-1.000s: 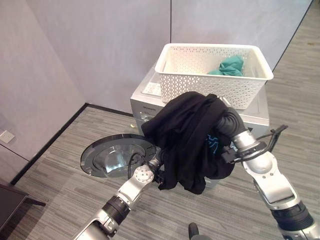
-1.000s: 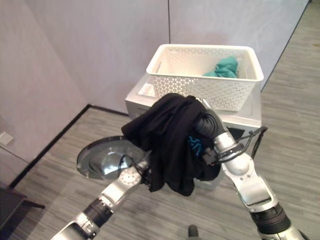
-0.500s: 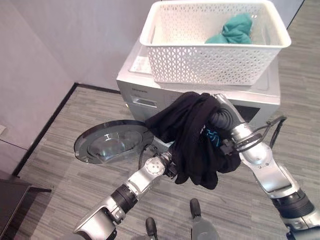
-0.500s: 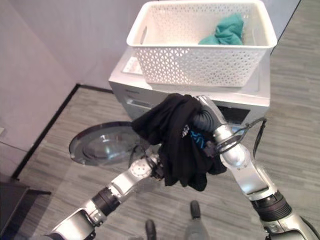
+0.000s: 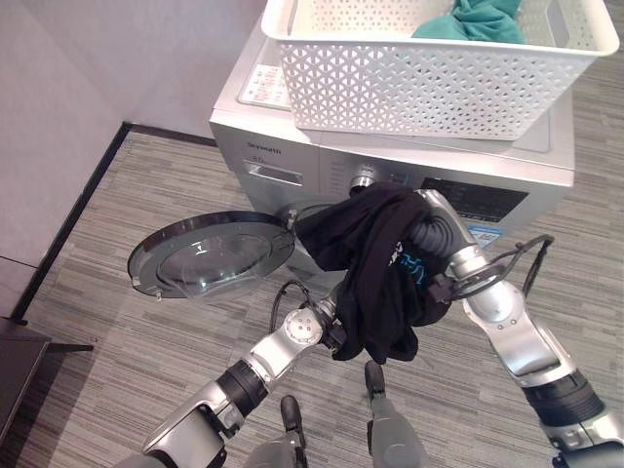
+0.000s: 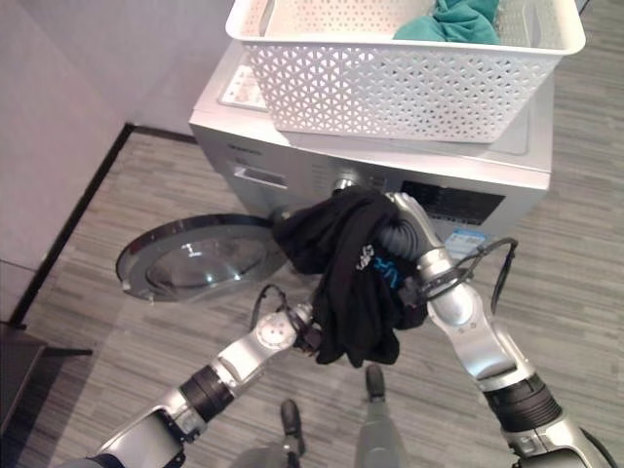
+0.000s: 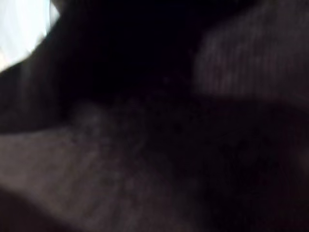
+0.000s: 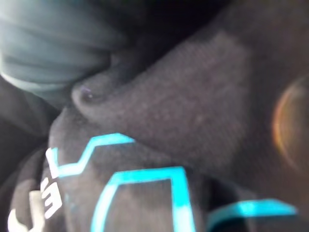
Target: Grab the laundry basket,head to the washer,open it,put in the laundry and shut it.
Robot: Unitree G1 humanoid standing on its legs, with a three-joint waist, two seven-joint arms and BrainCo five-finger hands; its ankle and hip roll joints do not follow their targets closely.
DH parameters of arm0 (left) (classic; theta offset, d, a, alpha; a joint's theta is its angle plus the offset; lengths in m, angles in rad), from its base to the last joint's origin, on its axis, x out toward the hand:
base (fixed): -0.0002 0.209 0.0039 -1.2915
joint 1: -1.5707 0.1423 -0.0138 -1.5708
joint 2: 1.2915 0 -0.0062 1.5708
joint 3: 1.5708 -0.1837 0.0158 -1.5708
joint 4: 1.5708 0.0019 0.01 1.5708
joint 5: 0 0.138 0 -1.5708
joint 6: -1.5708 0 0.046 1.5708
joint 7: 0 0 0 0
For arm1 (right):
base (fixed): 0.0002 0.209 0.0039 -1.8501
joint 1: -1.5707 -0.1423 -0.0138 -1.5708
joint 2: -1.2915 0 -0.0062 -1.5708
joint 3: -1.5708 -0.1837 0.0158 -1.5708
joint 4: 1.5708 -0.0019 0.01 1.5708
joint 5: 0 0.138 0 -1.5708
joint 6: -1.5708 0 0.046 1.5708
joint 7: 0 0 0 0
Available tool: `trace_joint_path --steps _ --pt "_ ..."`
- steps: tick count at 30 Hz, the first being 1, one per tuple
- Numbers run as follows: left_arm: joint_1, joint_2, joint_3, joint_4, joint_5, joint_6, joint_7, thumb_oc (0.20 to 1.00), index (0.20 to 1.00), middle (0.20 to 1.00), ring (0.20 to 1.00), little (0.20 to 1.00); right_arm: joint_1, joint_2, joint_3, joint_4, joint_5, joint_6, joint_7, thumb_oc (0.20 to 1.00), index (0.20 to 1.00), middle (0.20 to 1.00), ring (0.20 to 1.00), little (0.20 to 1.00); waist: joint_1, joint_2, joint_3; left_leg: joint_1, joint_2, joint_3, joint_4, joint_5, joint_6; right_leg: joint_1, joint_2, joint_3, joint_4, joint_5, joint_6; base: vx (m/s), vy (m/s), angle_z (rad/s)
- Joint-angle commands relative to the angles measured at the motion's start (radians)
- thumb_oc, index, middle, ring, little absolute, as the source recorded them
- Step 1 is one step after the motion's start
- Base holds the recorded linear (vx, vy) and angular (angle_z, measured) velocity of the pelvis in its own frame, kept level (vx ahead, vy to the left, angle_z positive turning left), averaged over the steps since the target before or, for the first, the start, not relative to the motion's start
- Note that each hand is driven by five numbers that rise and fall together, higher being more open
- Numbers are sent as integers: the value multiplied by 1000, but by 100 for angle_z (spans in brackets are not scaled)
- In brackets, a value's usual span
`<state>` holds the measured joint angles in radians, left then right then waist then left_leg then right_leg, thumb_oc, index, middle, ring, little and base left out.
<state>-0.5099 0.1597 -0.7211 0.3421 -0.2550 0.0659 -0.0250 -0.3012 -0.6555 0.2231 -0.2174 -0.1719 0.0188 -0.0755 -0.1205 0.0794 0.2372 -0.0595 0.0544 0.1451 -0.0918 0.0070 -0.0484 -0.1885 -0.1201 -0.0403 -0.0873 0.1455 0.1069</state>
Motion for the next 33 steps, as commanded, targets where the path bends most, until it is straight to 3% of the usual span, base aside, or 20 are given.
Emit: trace_joint_path --steps 1,6,7,9,12,15,19,24,27,30,33 --pt "-67 -10 -46 1 57 -83 -33 1000 1000 1000 1000 1000 -16 16 -91 -43 1 -51 -46 200 200 200 200 200 23 -35 -51 -63 3 -66 5 -3 16 10 -26 2 5 -78 44 0 0 0" --pt "30 88 3 -27 131 -111 -69 1000 1000 1000 1000 1000 28 17 -121 -57 7 -69 -21 200 200 200 200 200 37 -37 -62 -52 7 -69 5 -10 13 27 -24 -8 2 -86 43 9 -4 3" --pt "124 152 56 16 209 -134 -72 1000 1000 1000 1000 1000 55 19 -135 -75 15 -84 -2 200 200 200 200 200 49 -39 -69 -41 10 -73 5 -14 10 39 -22 -13 1 -92 43 41 -17 19" --pt "198 180 93 61 237 -140 -79 1000 1000 1000 1000 1000 75 20 -145 -87 24 -94 9 200 200 200 200 200 56 -39 -73 -35 11 -74 5 -18 8 46 -21 -15 1 -95 41 40 -4 15" --pt "251 167 123 130 238 -130 -79 1000 1000 1000 1000 1000 90 22 -145 -99 23 -96 18 200 200 200 200 200 58 -39 -78 -29 12 -72 5 -19 7 53 -20 -18 1 -99 39 30 -1 3" --pt "287 114 175 319 294 -107 -15 1000 1000 1000 1000 1000 112 29 -143 -122 21 -102 22 200 200 200 200 200 59 -44 -82 -19 17 -71 5 -22 4 62 -17 -19 1 -104 37 18 -7 4" --pt "228 43 266 573 366 -88 158 1000 1000 1000 1000 1000 140 27 -129 -145 20 -115 1 200 200 200 200 200 56 -56 -87 -15 22 -73 5 -22 -1 62 -12 -20 1 -107 35 0 0 0" --pt "173 23 289 693 417 -74 215 1000 1000 1000 1000 1000 139 18 -117 -159 24 -122 -9 200 200 200 200 200 47 -59 -86 -18 25 -68 5 -20 -4 56 -9 -20 3 -107 35 -2 -3 -2" --pt "117 38 286 833 557 -38 217 1000 1000 1000 1000 1000 127 -1 -105 -185 35 -130 3 200 200 200 200 200 34 -59 -90 -12 32 -60 5 -23 -9 54 -4 -12 4 -109 36 10 2 -4" --pt "120 78 330 773 529 -51 256 1000 1000 1000 1000 1000 123 -15 -102 -194 45 -135 1 200 200 200 200 200 38 -56 -95 -2 36 -58 5 -28 -11 61 -3 -12 3 -112 37 22 2 -2" --pt "153 118 383 557 422 -84 305 1000 1000 1000 1000 1000 118 -16 -102 -193 57 -136 -13 200 200 200 200 200 50 -58 -91 -4 36 -64 5 -23 -11 65 -3 -20 3 -113 35 0 0 0"
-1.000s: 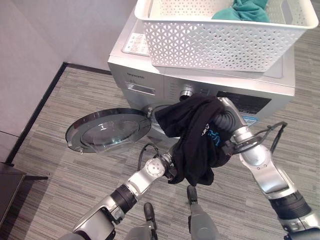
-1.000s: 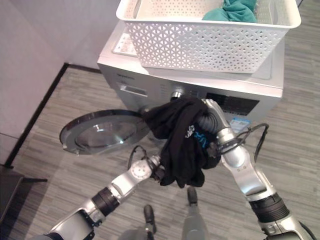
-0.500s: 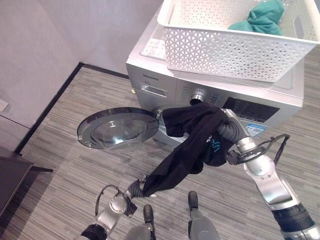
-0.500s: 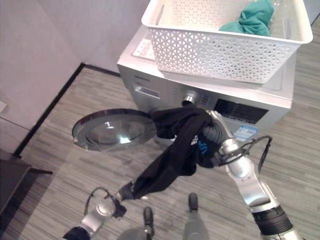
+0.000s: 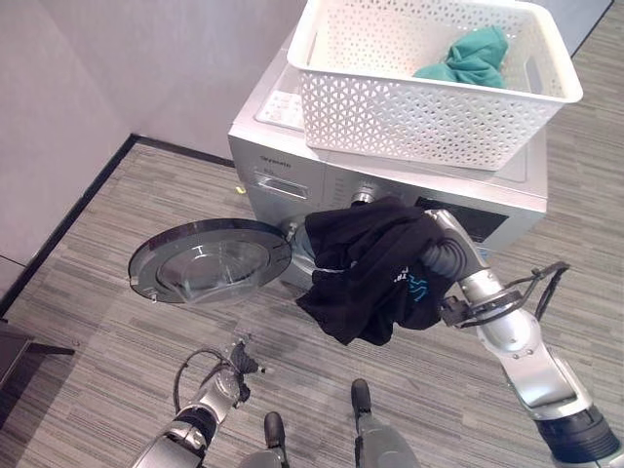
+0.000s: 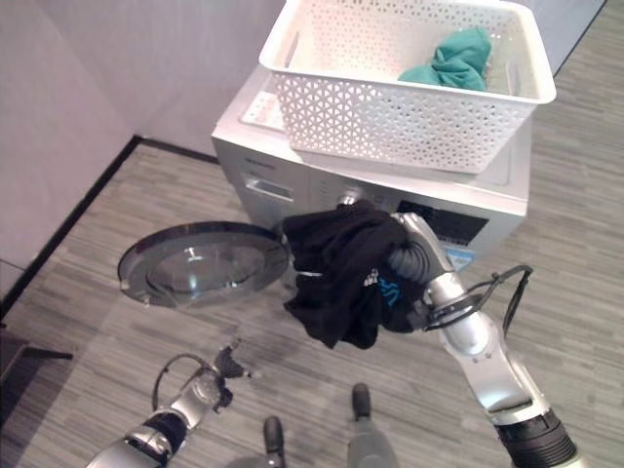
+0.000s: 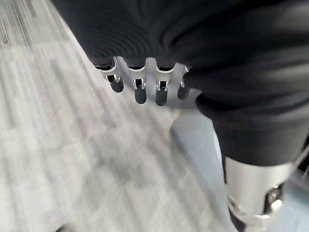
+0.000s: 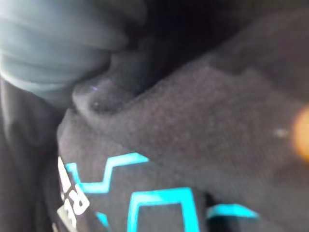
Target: Grab the laundry basket,head to the washer,open it,put in the laundry and shut it.
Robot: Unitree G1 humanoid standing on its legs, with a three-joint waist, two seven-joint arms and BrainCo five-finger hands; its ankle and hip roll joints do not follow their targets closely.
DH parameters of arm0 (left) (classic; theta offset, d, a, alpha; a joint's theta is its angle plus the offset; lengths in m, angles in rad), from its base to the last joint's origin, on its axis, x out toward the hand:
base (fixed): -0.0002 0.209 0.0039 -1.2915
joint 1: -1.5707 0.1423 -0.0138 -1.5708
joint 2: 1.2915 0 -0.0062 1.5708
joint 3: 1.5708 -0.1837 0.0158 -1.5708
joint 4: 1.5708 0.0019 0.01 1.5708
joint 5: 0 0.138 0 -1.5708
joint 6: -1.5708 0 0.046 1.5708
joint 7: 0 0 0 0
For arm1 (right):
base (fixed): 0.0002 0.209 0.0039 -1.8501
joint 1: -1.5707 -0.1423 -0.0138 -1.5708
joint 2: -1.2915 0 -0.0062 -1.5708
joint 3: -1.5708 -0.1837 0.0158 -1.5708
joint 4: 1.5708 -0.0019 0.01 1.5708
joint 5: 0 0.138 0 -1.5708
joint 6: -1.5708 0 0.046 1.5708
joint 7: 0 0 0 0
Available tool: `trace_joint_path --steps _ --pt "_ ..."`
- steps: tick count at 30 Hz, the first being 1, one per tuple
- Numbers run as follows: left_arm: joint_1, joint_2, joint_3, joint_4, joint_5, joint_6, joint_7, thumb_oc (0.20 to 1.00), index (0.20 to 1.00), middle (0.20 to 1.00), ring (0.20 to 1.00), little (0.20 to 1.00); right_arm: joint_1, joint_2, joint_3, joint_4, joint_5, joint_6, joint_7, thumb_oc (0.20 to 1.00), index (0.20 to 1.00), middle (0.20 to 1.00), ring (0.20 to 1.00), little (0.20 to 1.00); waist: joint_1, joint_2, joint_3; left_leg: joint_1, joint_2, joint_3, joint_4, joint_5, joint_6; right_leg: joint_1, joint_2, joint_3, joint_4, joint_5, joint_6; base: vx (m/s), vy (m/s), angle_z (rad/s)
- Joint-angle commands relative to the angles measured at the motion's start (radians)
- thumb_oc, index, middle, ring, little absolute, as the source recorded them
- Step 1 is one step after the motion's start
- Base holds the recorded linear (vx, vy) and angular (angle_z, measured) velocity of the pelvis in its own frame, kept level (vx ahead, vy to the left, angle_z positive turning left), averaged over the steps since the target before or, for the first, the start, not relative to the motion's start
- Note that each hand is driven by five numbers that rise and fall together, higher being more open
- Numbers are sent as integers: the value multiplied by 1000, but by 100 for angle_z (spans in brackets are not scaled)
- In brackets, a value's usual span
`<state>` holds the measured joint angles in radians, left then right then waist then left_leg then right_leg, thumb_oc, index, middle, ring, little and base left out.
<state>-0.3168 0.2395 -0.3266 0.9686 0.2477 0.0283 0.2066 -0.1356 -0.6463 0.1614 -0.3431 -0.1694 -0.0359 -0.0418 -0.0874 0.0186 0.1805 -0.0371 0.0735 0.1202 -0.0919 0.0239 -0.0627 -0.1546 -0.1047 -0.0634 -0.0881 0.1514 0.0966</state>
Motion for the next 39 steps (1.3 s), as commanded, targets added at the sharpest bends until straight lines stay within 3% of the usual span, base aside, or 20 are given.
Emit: trace_joint_path --steps 1,4,9,16,25,39 --pt "-14 55 4 -169 -113 -58 81 1000 1000 1000 1000 1000 -51 -24 -43 -65 52 -79 -51 200 200 200 200 200 23 1 -34 -28 17 -41 5 -38 4 31 -20 0 3 -119 44 0 0 0" --pt "74 87 32 -425 -182 -80 64 1000 1000 1000 1000 1000 -58 -12 -60 -47 44 -68 -64 200 200 200 200 200 40 -1 -32 -32 16 -48 5 -36 7 35 -21 -11 2 -118 43 5 -14 3" --pt "180 145 46 -745 -230 -74 -81 1000 1000 1000 1000 1000 -77 18 -81 0 19 -32 -57 200 200 200 200 200 62 3 -37 -33 14 -61 5 -37 11 50 -25 -26 1 -123 39 11 -7 3" --pt "236 196 84 -919 -242 -57 -195 1000 1000 1000 1000 1000 -56 36 -127 10 4 -9 -24 200 200 200 200 200 77 14 -36 -33 8 -71 5 -40 14 60 -27 -34 1 -129 37 7 -2 7" --pt "197 169 18 -917 -294 -45 -251 1000 1000 1000 1000 1000 -45 54 -148 29 14 -1 -22 200 200 200 200 200 68 22 -33 -30 4 -78 5 -41 13 68 -28 -40 1 -131 35 1 -2 3" --pt "-73 113 -173 -888 -174 -97 -210 1000 1000 1000 1000 1000 -103 48 -109 41 38 -31 -56 200 200 200 200 200 36 16 -26 -34 8 -71 5 -45 15 55 -23 -27 1 -130 40 -2 -1 3"
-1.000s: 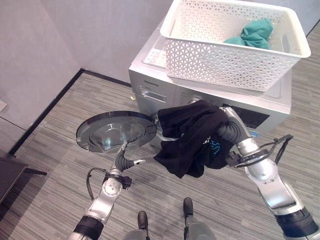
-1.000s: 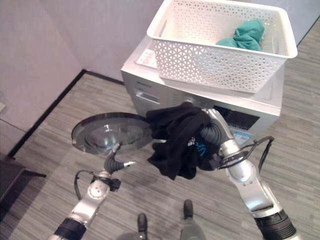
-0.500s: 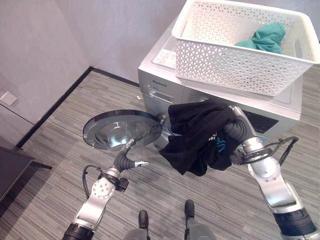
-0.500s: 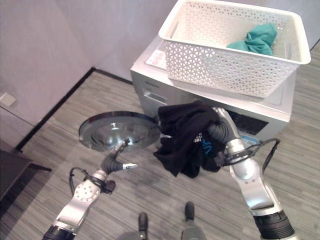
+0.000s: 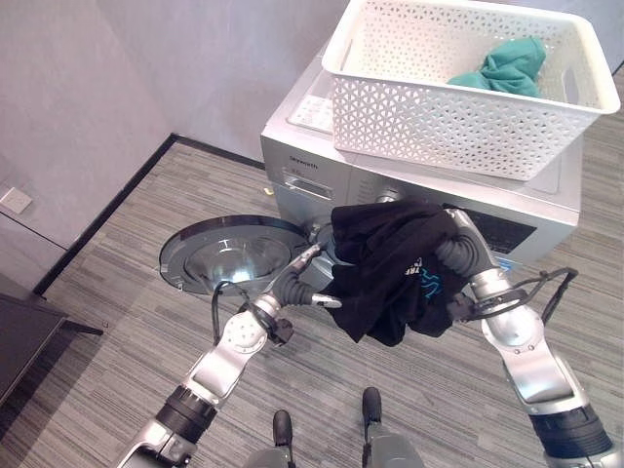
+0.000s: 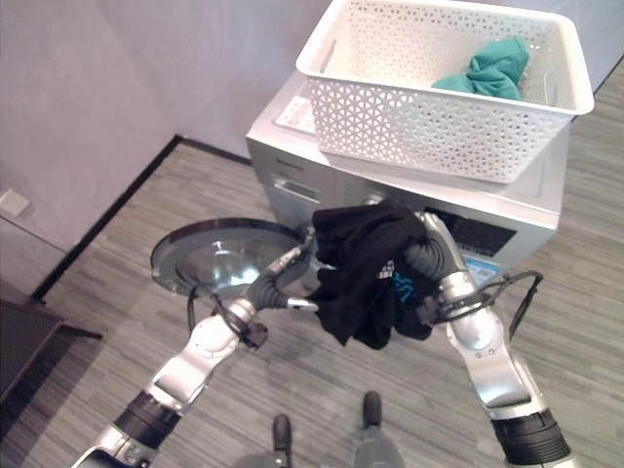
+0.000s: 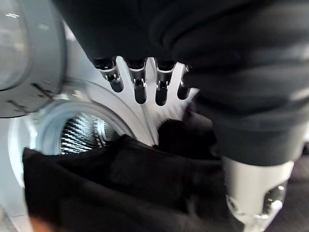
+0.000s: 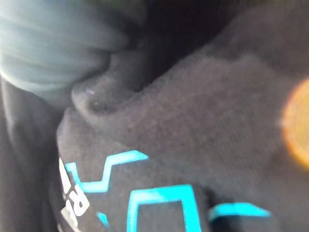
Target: Grab the laundry basket,head to the washer,open it,put in the laundry and shut it.
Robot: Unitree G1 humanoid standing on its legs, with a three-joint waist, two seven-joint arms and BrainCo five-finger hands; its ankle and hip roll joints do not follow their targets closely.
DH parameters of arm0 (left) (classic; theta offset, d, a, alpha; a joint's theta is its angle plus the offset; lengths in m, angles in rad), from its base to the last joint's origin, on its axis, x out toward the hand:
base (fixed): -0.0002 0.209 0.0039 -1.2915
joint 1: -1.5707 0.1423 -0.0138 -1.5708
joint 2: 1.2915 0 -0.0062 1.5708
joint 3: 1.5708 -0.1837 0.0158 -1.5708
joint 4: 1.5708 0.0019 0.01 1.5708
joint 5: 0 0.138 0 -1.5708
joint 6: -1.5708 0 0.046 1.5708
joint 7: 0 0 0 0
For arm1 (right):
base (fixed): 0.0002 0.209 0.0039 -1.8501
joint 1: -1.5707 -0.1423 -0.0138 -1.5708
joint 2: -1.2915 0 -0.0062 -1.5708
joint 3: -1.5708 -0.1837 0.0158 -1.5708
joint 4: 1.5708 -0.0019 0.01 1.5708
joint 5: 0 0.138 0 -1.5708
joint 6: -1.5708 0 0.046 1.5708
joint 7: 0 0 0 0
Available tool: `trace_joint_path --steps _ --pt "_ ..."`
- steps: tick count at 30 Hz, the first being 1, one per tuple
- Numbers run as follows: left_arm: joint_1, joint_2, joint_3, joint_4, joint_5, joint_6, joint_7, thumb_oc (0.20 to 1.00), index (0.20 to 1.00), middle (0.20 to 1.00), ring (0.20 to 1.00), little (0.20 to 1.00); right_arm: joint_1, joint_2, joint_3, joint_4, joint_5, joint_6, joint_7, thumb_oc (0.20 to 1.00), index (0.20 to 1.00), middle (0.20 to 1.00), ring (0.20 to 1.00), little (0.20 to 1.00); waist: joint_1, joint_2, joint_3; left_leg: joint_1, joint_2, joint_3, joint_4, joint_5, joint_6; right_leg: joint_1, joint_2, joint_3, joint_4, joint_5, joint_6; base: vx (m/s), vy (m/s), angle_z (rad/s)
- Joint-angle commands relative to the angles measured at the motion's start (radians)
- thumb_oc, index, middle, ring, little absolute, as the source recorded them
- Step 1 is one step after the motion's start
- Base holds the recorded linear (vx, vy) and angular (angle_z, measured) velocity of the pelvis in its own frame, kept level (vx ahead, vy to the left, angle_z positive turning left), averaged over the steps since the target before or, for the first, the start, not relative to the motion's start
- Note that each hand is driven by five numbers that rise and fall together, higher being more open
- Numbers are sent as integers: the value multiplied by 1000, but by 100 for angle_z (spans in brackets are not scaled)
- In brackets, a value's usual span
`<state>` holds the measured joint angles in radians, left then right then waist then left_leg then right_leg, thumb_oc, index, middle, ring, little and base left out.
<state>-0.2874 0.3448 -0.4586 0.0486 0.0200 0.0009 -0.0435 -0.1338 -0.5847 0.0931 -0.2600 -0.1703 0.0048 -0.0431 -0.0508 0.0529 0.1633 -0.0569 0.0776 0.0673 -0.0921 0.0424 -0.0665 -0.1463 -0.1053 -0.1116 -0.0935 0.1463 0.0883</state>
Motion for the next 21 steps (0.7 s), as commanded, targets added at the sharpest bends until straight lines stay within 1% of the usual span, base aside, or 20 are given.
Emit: trace_joint_path --steps 1,5,12,15,18,20,21 --pt "-103 7 -41 33 54 -70 40 1000 1000 1000 1000 1000 -105 -14 -41 -41 39 -72 -54 200 200 200 200 200 0 -18 -8 -14 4 -18 5 -63 18 47 -23 22 6 -125 48 0 0 0" --pt "-137 -13 -87 65 75 -69 40 1000 1000 1000 1000 1000 -117 -16 -29 -42 45 -75 -61 200 200 200 200 200 -5 -18 -8 -12 3 -18 5 -63 19 48 -22 22 7 -125 49 0 0 0" --pt "-181 -56 -129 119 91 -62 53 1000 1000 1000 1000 1000 -142 -14 -20 -35 57 -78 -80 200 200 200 200 200 -7 -20 -7 -11 3 -21 5 -65 18 51 -24 18 7 -126 49 0 0 0" --pt "-216 -96 -152 177 93 -53 81 1000 1000 1000 1000 1000 -168 -8 -7 -36 64 -81 -99 200 200 200 200 200 -10 -22 -4 -12 2 -21 5 -64 19 50 -24 19 7 -125 49 0 0 0" --pt "-223 -118 -161 211 93 -46 98 1000 1000 1000 1000 1000 -181 -1 5 -38 73 -81 -109 200 200 200 200 200 -11 -24 -3 -12 2 -19 5 -64 19 47 -24 18 7 -123 49 0 0 0" --pt "-240 -136 -163 244 107 -39 137 1000 1000 1000 1000 1000 -187 10 20 -45 82 -84 -117 200 200 200 200 200 -13 -27 -4 -12 4 -17 5 -64 19 47 -23 19 7 -123 49 0 0 0" --pt "-241 -137 -163 246 107 -40 139 1000 1000 1000 1000 1000 -187 10 20 -45 82 -84 -117 200 200 200 200 200 -13 -27 -4 -12 4 -17 5 -64 19 47 -23 19 7 -123 49 0 0 0"
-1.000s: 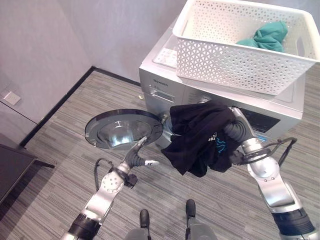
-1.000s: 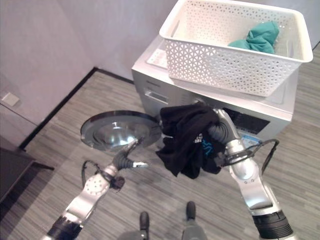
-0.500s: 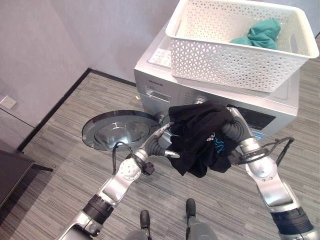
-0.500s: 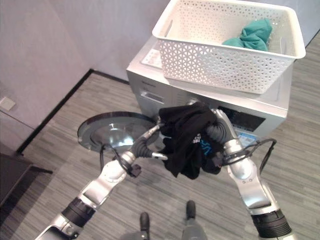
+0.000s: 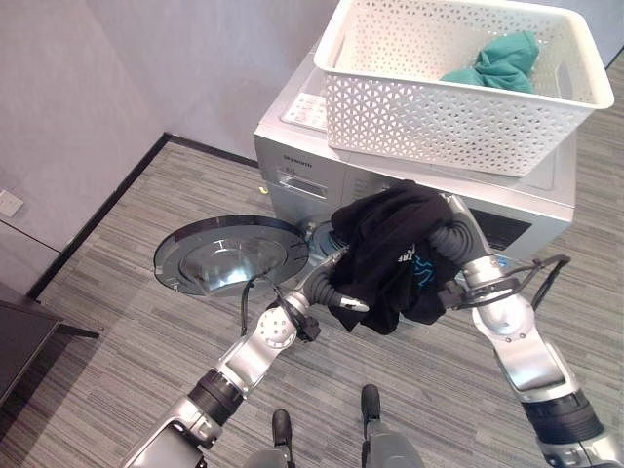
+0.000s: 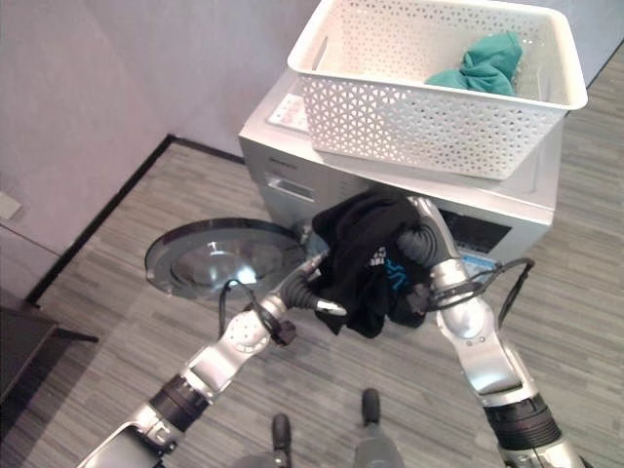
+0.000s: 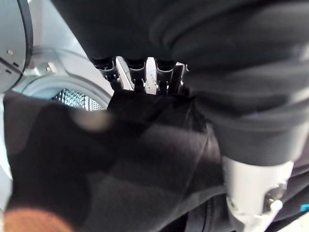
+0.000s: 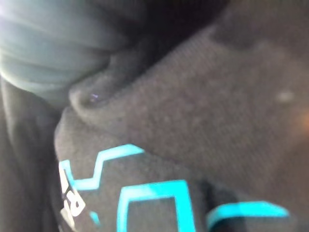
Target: Grab the laundry basket,head to the washer,open it,put in the laundry and shut it.
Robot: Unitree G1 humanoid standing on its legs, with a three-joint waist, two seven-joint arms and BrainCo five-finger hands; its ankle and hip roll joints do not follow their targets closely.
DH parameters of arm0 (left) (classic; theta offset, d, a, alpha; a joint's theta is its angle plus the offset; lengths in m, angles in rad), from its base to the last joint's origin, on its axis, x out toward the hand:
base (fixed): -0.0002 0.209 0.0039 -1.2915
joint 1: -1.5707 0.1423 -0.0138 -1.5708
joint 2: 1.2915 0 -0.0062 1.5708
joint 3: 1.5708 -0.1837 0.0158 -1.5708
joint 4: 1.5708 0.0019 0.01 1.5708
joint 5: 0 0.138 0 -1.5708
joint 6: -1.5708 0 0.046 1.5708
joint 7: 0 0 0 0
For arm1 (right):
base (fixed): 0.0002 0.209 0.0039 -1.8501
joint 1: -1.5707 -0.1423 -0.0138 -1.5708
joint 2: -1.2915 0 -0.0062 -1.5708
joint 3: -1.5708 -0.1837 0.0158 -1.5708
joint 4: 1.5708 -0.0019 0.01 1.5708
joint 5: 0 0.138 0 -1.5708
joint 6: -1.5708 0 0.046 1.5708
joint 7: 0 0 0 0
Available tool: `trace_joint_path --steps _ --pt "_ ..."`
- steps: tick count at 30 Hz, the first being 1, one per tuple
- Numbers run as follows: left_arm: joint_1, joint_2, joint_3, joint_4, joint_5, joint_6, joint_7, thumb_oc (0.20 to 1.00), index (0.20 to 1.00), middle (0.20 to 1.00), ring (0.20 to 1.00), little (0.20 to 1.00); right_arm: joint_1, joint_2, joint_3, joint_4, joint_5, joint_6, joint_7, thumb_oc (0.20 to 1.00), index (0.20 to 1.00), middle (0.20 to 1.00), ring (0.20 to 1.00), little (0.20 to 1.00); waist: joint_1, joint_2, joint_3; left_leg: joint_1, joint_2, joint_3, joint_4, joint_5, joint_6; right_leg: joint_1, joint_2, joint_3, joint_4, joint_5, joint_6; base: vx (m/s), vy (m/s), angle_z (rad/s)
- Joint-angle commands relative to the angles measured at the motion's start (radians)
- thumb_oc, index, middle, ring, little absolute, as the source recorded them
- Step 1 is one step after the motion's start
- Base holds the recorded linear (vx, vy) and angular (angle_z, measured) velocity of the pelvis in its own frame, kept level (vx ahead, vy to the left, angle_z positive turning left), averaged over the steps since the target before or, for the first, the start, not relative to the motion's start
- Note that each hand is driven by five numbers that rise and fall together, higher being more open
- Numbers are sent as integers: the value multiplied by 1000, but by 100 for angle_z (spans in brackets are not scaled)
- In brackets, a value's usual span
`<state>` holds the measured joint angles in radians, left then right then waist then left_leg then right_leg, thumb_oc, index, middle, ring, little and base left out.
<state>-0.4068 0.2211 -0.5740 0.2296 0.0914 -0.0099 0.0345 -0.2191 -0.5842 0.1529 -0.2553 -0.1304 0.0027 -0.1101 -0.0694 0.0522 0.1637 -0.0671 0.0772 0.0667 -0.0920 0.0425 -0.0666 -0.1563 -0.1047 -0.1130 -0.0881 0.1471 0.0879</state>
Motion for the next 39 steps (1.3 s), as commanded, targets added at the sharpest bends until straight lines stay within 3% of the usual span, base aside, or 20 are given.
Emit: trace_joint_path --steps 1,2,9,13,20,22,24,25,27,29,31,32,33,35,36,37,39 --pt "-126 -20 -43 79 44 -24 83 1000 1000 1000 1000 1000 -99 13 -35 -54 46 -84 -54 200 200 200 200 200 5 -29 -4 -1 4 -16 5 -64 19 57 -23 21 2 -124 49 0 0 0" --pt "-141 -28 -30 105 57 -19 133 1000 1000 1000 1000 1000 -94 19 -20 -65 51 -88 -59 200 200 200 200 200 3 -32 -5 0 5 -16 5 -64 18 57 -23 21 2 -125 48 0 0 0" --pt "-190 -40 -3 174 71 -4 207 1000 1000 1000 1000 1000 -92 23 4 -70 59 -86 -72 200 200 200 200 200 -3 -37 -4 2 8 -14 5 -62 15 56 -20 22 2 -125 47 0 0 0" --pt "-189 -62 1 174 -21 -10 202 1000 1000 1000 1000 1000 -92 32 22 -61 67 -77 -78 200 200 200 200 200 -7 -38 -5 3 10 -11 5 -60 13 58 -20 20 2 -125 45 0 0 0" --pt "-188 -131 -60 151 -307 -15 122 1000 1000 1000 1000 1000 -116 68 55 -15 117 -48 -100 200 200 200 200 200 -13 -32 -4 -1 9 -12 5 -56 14 56 -21 15 2 -121 43 0 0 0" --pt "-7 -105 -51 168 -385 0 64 1000 1000 1000 1000 1000 -129 71 58 -13 113 -30 -97 200 200 200 200 200 4 -26 1 4 10 -14 5 -61 14 63 -21 12 3 -124 40 -3 -3 -2" --pt "24 -100 -89 144 -461 1 23 1000 1000 1000 1000 1000 -110 73 49 -24 111 -31 -95 200 200 200 200 200 6 -26 1 -6 9 -14 5 -52 14 57 -22 9 1 -118 40 0 0 0" --pt "24 -100 -89 144 -461 1 23 1000 1000 1000 1000 1000 -109 73 49 -25 111 -31 -95 200 200 200 200 200 6 -26 1 -6 9 -14 5 -52 14 57 -22 9 1 -118 40 -5 -11 6" --pt "-146 -177 -131 180 -515 -24 114 1000 1000 1000 1000 1000 -107 93 82 -9 146 -39 -113 200 200 200 200 200 -16 -31 4 -9 9 -12 5 -51 14 51 -19 17 1 -117 40 -7 -10 6" --pt "-107 -140 -80 152 -505 -36 134 1000 1000 1000 1000 1000 -124 101 118 -20 156 -30 -105 200 200 200 200 200 -9 -31 0 -10 10 -9 5 -51 13 49 -20 16 2 -116 38 3 -13 -6" --pt "-88 -136 -93 130 -521 -44 119 1000 1000 1000 1000 1000 -118 96 119 -19 146 -34 -102 200 200 200 200 200 -8 -31 -2 -10 10 -10 5 -52 13 49 -20 14 2 -116 37 6 -6 -4" --pt "-84 -131 -93 119 -541 -43 108 733 733 733 733 733 -111 95 117 -22 145 -36 -99 200 200 200 200 200 -7 -31 -2 -10 11 -9 5 -51 13 49 -20 14 2 -116 37 0 0 0" --pt "-85 -124 -88 111 -551 -44 117 517 517 517 517 517 -106 93 114 -22 147 -38 -98 200 200 200 200 200 -7 -31 -2 -11 11 -9 5 -50 12 50 -20 14 1 -116 37 1 -6 6" --pt "-87 -116 -76 93 -563 -53 132 247 247 247 247 247 -94 92 113 -27 147 -39 -99 200 200 200 200 200 -8 -32 -3 -11 11 -11 5 -50 12 51 -19 12 1 -117 36 3 -3 2" --pt "-87 -112 -68 80 -570 -57 143 529 529 529 529 529 -86 93 115 -28 144 -37 -100 200 200 200 200 200 -7 -32 -3 -10 10 -13 5 -49 12 53 -19 11 1 -117 36 0 0 0" --pt "-87 -107 -64 62 -569 -59 145 589 589 589 589 589 -81 94 114 -28 144 -37 -102 200 200 200 200 200 -6 -32 -4 -11 10 -13 5 -48 12 53 -19 9 1 -118 35 0 0 0" --pt "-79 -102 -64 51 -571 -58 139 605 605 605 605 605 -79 94 112 -28 141 -38 -102 200 200 200 200 200 -4 -32 -5 -11 10 -13 5 -49 12 54 -19 8 1 -118 35 0 0 0"
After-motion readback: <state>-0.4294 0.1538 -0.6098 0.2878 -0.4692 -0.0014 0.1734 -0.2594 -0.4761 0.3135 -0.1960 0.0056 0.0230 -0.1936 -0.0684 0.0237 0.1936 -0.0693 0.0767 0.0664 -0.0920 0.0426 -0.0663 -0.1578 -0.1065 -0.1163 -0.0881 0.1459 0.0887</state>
